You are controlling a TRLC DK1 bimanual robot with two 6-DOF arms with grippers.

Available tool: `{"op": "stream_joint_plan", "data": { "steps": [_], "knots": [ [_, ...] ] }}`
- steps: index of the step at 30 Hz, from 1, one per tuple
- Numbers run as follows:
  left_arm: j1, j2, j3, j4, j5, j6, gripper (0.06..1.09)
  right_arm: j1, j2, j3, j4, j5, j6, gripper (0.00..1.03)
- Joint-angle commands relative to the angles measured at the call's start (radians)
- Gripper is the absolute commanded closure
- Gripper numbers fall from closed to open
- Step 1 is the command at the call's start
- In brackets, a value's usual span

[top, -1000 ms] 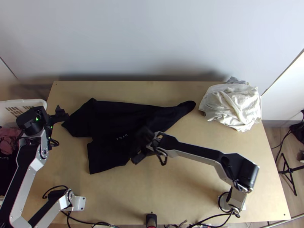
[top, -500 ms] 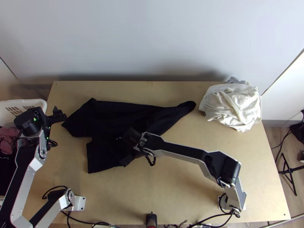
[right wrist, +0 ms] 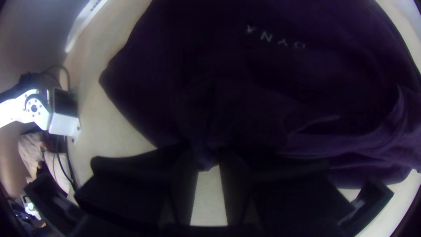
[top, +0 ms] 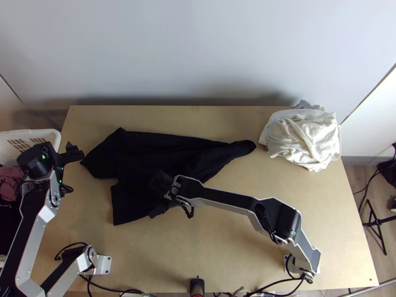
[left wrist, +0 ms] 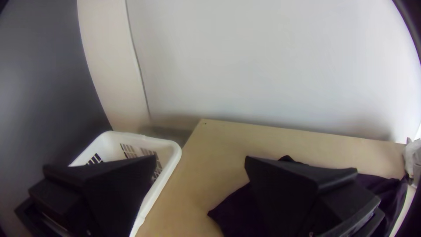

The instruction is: Fold the t-shirt

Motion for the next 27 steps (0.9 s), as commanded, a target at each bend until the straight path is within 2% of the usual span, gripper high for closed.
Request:
{"op": "stream_joint_plan", "data": {
  "steps": [1, 5, 7, 18, 27],
  "knots": [
    [0.01, 0.004, -0.012, 0.008, 0.0, 0.004, 0.1, 0.001, -0.046, -0.086, 0.057, 0.021, -0.091, 0.89],
    [0.017, 0.004, -0.004, 0.019, 0.0, 0.021, 0.1, -0.037, -0.128, -0.216, 0.072, 0.021, -0.152, 0.89],
    [0.019, 0.005, -0.004, 0.027, 0.0, 0.029, 0.1, -0.075, -0.19, -0.299, 0.089, 0.021, -0.211, 0.89],
    [-0.044, 0.053, 0.013, 0.059, 0.0, 0.032, 0.1, -0.407, -0.435, -0.623, 0.116, 0.024, -0.479, 0.89],
    [-0.061, 0.077, 0.039, 0.061, 0.0, 0.047, 0.1, -0.577, -0.541, -0.801, 0.19, 0.067, -0.634, 0.89]
  ]
}}
